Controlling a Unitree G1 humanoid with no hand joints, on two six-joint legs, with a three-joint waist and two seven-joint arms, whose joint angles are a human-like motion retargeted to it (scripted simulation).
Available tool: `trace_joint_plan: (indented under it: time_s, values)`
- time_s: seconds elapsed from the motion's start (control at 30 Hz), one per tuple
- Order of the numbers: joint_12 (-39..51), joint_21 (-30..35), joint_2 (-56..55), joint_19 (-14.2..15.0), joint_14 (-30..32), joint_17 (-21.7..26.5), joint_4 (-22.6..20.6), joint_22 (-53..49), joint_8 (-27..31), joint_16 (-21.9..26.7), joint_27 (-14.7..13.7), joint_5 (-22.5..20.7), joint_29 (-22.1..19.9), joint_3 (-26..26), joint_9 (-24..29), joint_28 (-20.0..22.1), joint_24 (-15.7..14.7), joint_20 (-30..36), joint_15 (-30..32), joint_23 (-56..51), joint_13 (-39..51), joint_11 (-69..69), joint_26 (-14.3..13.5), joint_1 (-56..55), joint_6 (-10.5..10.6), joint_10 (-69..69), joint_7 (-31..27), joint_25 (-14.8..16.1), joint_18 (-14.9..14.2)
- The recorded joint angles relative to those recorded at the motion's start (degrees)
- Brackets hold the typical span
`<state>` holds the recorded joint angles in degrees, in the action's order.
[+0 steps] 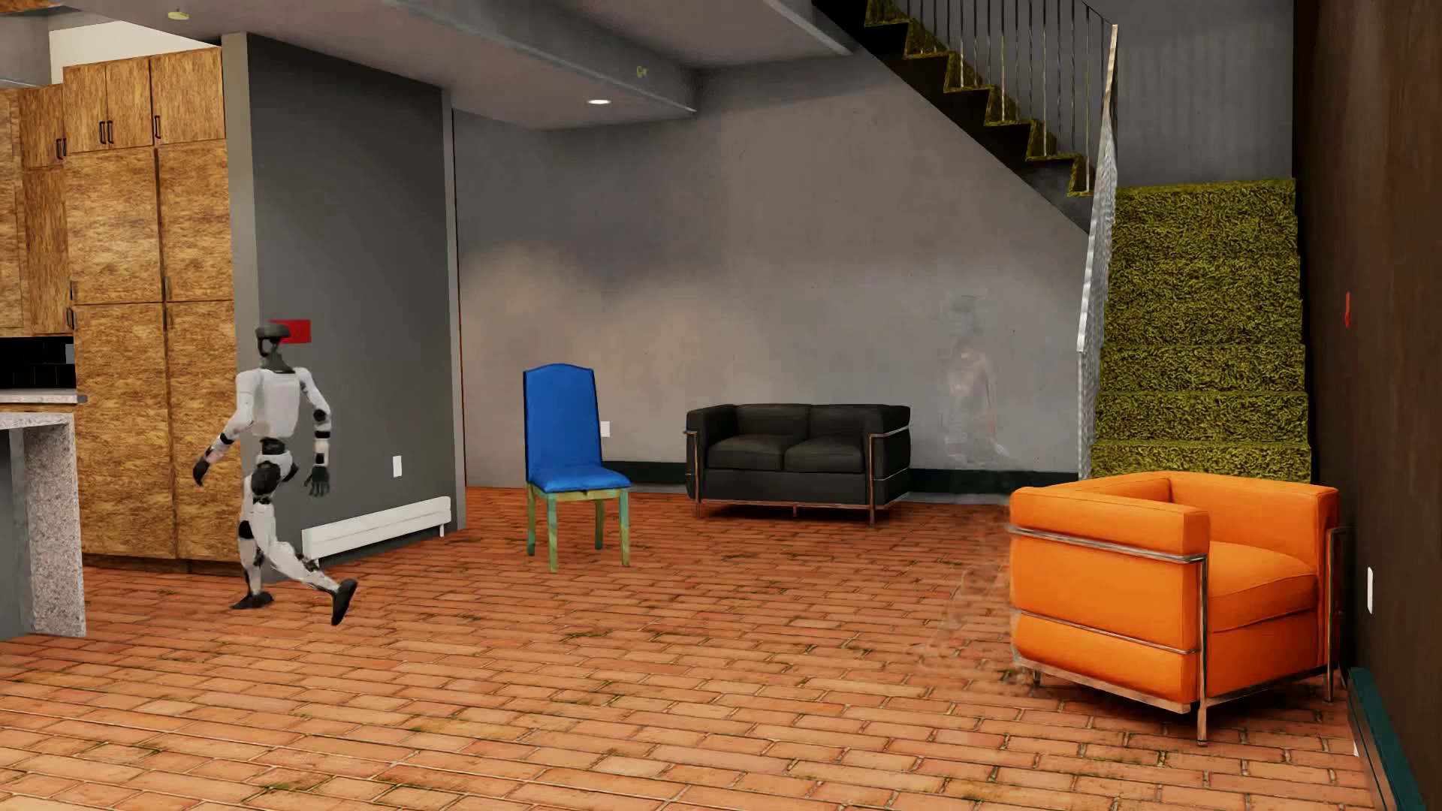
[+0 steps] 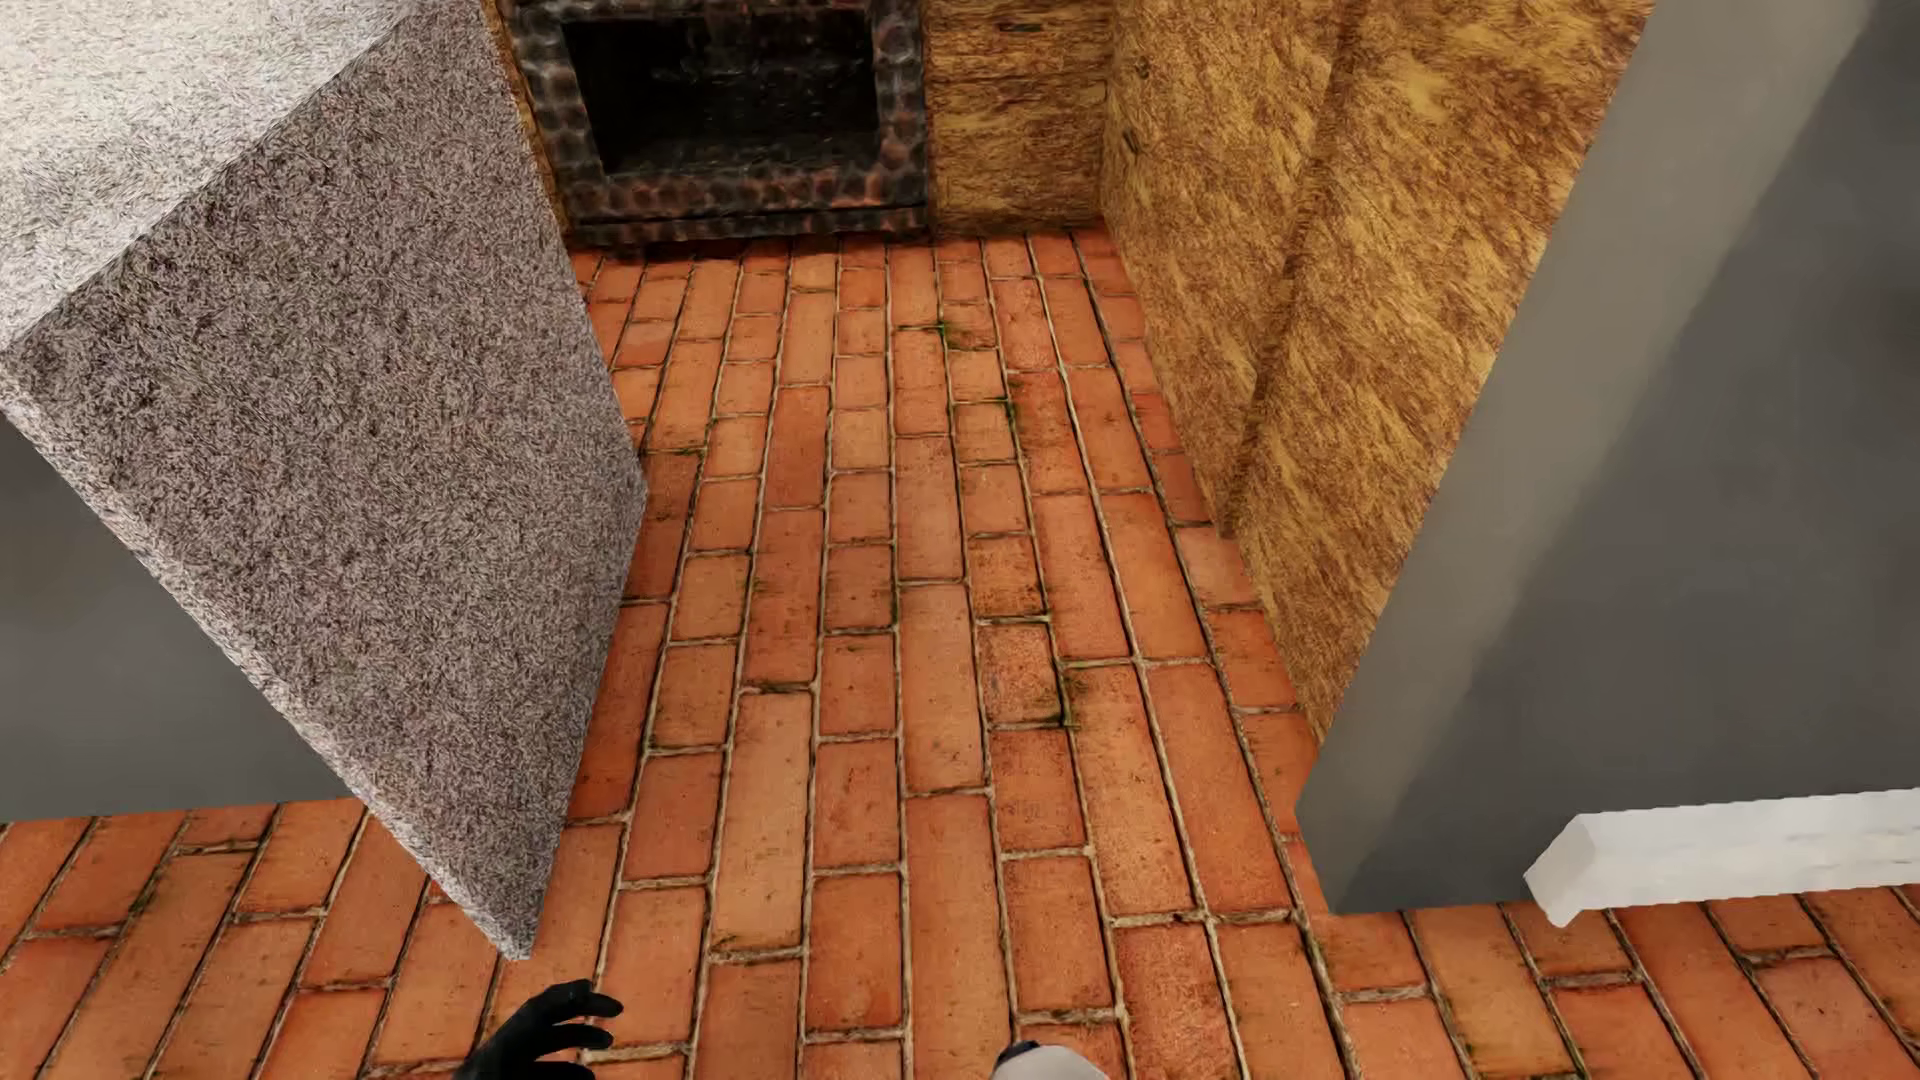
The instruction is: Walk towards the armchair
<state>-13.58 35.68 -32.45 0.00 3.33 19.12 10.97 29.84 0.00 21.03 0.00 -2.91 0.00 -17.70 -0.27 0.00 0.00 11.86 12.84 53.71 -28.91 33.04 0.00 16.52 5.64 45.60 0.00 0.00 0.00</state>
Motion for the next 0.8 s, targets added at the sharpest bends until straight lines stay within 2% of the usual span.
trace_joint_plan:
  time_s: [0.03, 0.07, 0.13, 0.17, 0.23, 0.3, 0.37, 0.4, 0.47, 0.5, 0.53, 0.57, 0.63, 0.7, 0.77, 0.8]
  values:
    - [-1.4, 0.7, 1.0, 0.0, 8.3, -0.3, 2.7, 4.2, 0.0, -0.8, 0.0, -3.4, 0.0, 2.0, 0.7, 0.0, 0.0, 1.2, 5.5, 1.4, 0.0, 5.1, 0.0, -2.0, 1.3, 9.6, 0.0, 0.0, 0.0]
    - [-2.1, 1.0, 2.5, 0.0, 8.4, -0.4, 2.7, 7.7, 0.0, -1.6, 0.0, -6.5, 0.0, 4.9, 1.5, 0.0, 0.0, 2.7, 5.9, 2.0, 1.7, 7.7, 0.0, -7.1, 1.7, 20.3, 0.0, 0.0, 0.0]
    - [-3.0, 1.2, 14.0, 0.0, -10.7, -0.4, 1.4, 15.5, 0.0, -1.9, 0.0, -10.2, 0.0, 10.6, 3.7, 0.0, 0.0, 9.7, -0.3, 1.0, 5.4, 5.1, 0.0, -15.7, 1.2, 32.8, 0.0, 0.0, 0.0]
    - [-4.2, 0.5, 18.6, 0.0, -17.1, 0.0, -0.1, 18.5, 0.0, -1.9, 0.0, -10.8, 0.0, 14.3, 3.5, 0.0, 0.0, 11.9, -4.5, -1.3, 7.1, 3.7, 0.0, -20.7, 0.3, 33.2, 0.0, 0.0, 0.0]
    - [-7.7, -3.5, 27.6, 0.0, -21.7, 1.2, -1.7, 22.5, 0.0, -2.1, 0.0, -10.7, 0.0, 21.5, 3.6, 0.0, 0.0, 13.0, -12.4, -8.7, 9.3, 1.2, 0.0, -27.8, -1.0, 21.0, 0.0, 0.0, 0.0]
    - [-11.8, -8.6, 33.1, 0.0, -17.8, 2.7, -1.6, 24.1, 0.0, -2.0, 0.0, -9.6, 0.0, 26.4, 2.7, 0.0, 0.0, 13.8, -18.4, -18.5, 10.6, 1.1, 0.0, -32.4, -2.2, 2.1, 0.0, 0.0, 0.0]
    - [-15.7, -14.5, 35.9, 0.0, -14.1, 3.1, 0.4, 23.9, 0.0, -2.8, 0.0, -9.3, 0.0, 28.7, 1.3, 0.0, 0.0, 13.0, -23.5, -25.5, 11.9, 3.0, 0.0, -35.9, -1.3, -14.9, 0.0, 0.0, 0.0]
    - [-17.5, -16.3, 37.3, 0.0, -14.3, 3.4, 1.8, 23.2, 0.0, -3.2, 0.0, -7.7, 0.0, 29.4, 0.5, 0.0, 0.0, 13.2, -25.8, -28.0, 12.6, 3.8, 0.0, -37.2, -1.0, -18.8, 0.0, 0.0, 0.0]
    - [-20.6, -18.0, 42.2, 0.0, -16.0, 3.4, 4.1, 21.9, 0.0, -3.5, 0.0, -3.7, 0.0, 31.4, 0.3, 0.0, 0.0, 15.2, -29.1, -29.5, 13.1, 6.0, 0.0, -37.1, -0.6, -17.6, 0.0, 0.0, 0.0]
    - [-21.3, -18.6, 44.4, 0.0, -12.6, 3.3, 4.1, 21.6, 0.0, -3.3, 0.0, -1.0, 0.0, 32.9, 0.4, 0.0, 0.0, 16.6, -29.1, -29.3, 12.3, 7.3, 0.0, -36.8, -0.6, -15.0, 0.0, 0.0, 0.0]
    - [-21.0, -18.0, 44.8, 0.0, -5.6, 2.9, 4.5, 22.3, 0.0, -3.4, 0.0, 0.9, 0.0, 33.6, -1.0, 0.0, 0.0, 18.1, -28.1, -28.0, 11.4, 8.4, 0.0, -39.5, -0.2, -9.6, 0.0, 0.0, 0.0]
    - [-20.4, -20.9, 44.6, 0.0, -1.2, 1.2, 3.5, 23.7, 0.0, -4.1, 0.0, 4.3, 0.0, 33.5, -1.3, 0.0, 0.0, 18.7, -25.9, -26.1, 9.5, 11.0, 0.0, -40.2, -1.1, -4.4, 0.0, 0.0, 0.0]
    - [-16.0, -16.6, 43.0, 0.0, -4.9, -0.6, 2.6, 26.7, 0.0, -3.5, 0.0, 5.9, 0.0, 32.2, 0.2, 0.0, 0.0, 18.2, -17.9, -14.0, 11.3, 17.6, 0.0, -39.9, -1.5, 2.2, 0.0, 0.0, 0.0]
    - [-12.7, -9.4, 37.7, 0.0, -10.5, -0.1, 2.1, 23.3, 0.0, -2.7, 0.0, 7.5, 0.0, 31.9, 1.5, 0.0, 0.0, 17.2, -5.2, -5.5, 12.3, 21.2, 0.0, -35.8, -1.8, 2.4, 0.0, 0.0, 0.0]
    - [-10.5, -7.5, 34.6, 0.0, -12.9, 0.5, 2.6, 17.6, 0.0, -0.7, 0.0, 7.0, 0.0, 28.5, 2.6, 0.0, 0.0, 14.5, 1.7, -1.7, 10.7, 17.4, 0.0, -32.0, -1.4, 0.6, 0.0, 0.0, 0.0]
    - [-9.6, -8.2, 32.3, 0.0, -13.9, 1.1, 2.5, 14.5, 0.0, 0.6, 0.0, 6.9, 0.0, 27.4, 2.6, 0.0, 0.0, 12.2, 8.9, -1.4, 9.0, 17.1, 0.0, -31.0, -1.4, -0.2, 0.0, 0.0, 0.0]
